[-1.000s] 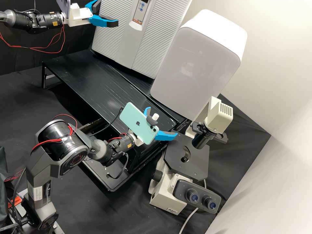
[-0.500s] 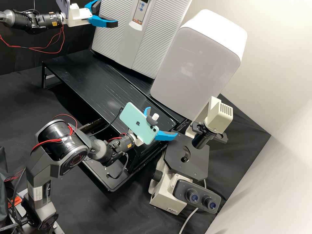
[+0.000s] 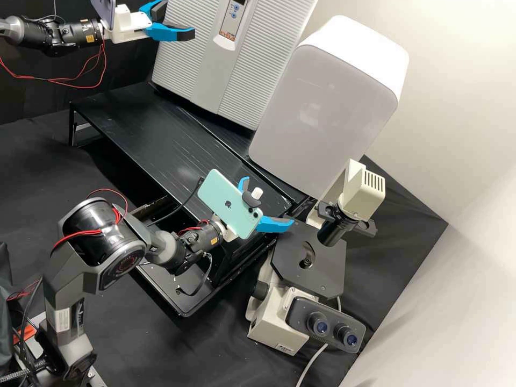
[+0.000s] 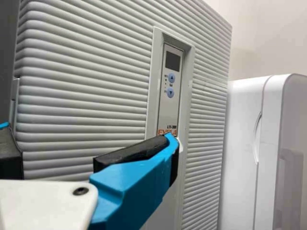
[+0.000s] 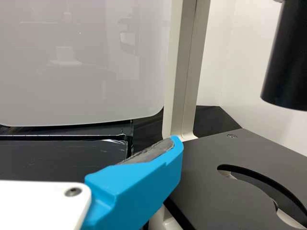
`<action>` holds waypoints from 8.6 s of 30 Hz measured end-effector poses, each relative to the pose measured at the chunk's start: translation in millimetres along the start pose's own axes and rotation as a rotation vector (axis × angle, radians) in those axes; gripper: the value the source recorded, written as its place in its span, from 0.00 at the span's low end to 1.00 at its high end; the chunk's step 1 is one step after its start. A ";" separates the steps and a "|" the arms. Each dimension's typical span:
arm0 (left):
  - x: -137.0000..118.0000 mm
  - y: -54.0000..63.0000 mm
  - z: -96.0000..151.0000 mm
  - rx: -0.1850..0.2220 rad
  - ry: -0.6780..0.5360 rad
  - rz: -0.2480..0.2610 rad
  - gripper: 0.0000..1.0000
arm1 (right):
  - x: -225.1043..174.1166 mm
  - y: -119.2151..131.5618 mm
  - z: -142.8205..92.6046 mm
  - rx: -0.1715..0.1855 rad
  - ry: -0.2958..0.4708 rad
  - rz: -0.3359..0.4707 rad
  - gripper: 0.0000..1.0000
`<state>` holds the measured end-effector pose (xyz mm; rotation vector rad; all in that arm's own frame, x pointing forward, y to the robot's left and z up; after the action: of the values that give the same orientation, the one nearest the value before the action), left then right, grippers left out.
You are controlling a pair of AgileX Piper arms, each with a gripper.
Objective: Open the incubator door
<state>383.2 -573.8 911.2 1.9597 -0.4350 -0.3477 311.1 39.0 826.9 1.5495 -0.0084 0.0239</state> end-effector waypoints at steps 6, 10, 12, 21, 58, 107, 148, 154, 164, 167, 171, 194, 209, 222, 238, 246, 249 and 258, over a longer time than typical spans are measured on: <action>-0.3 0.4 -1.1 -0.017 0.011 0.010 0.00 | 0.0 0.0 0.0 0.000 0.000 0.000 1.00; -1.6 0.8 -1.5 -0.017 0.019 0.006 0.00 | 0.0 0.0 0.0 0.000 0.000 0.000 1.00; -2.2 1.4 -1.6 -0.016 0.021 0.007 0.00 | 0.0 0.0 0.0 0.000 0.000 0.000 1.00; -2.5 1.6 -4.0 -0.018 0.040 0.006 0.00 | 0.0 0.0 0.0 0.000 0.000 0.000 1.00; -5.6 3.4 -6.5 -0.051 0.079 0.015 0.00 | 0.0 0.0 0.0 0.000 0.000 0.000 1.00; -72.9 -9.8 41.8 -0.058 -0.043 0.015 0.00 | 0.0 0.0 0.0 0.000 0.000 0.000 1.00; -123.8 -48.5 44.6 0.082 0.057 -0.183 0.00 | 0.0 0.0 0.0 0.000 0.000 0.000 1.00; -128.0 -43.2 36.7 0.095 0.104 -0.164 0.00 | 0.0 0.0 0.0 0.000 0.000 0.000 1.00; -126.4 -50.4 30.7 0.081 0.127 -0.192 0.00 | 0.0 0.0 0.0 0.000 0.000 0.000 1.00; -126.6 -52.3 29.3 0.081 0.139 -0.209 0.00 | 0.0 0.0 0.0 0.000 0.000 0.000 1.00; -126.6 -51.6 28.5 0.082 0.148 -0.202 0.00 | 0.0 0.0 0.0 0.000 0.000 0.000 1.00; -100.4 -41.7 6.7 0.112 0.215 -0.151 0.00 | 0.0 0.0 0.0 0.000 0.000 0.000 1.00; -77.2 -39.2 45.2 0.023 0.087 -0.145 0.00 | 0.0 0.0 0.0 0.000 0.000 0.000 1.00; -73.4 -55.2 88.9 0.017 -0.133 -0.255 0.00 | 0.0 0.0 0.0 0.000 0.000 0.000 1.00; -69.9 -58.8 119.6 0.091 -0.258 -0.264 0.00 | 0.0 0.0 0.0 0.000 0.000 0.000 1.00; -53.7 -62.9 119.3 0.125 -0.263 -0.261 0.00 | 0.0 0.0 0.0 0.000 0.000 0.000 1.00; -53.3 -63.1 119.2 0.125 -0.263 -0.261 0.00 | 0.0 0.0 0.0 0.000 0.000 0.000 1.00; -53.5 -63.4 118.8 0.184 -0.268 -0.253 1.00 | 0.0 0.0 0.0 0.000 0.000 0.000 1.00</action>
<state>293.8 -621.2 807.5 2.1619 -0.4006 -0.7610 311.1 39.0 826.9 1.5495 -0.0084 0.0239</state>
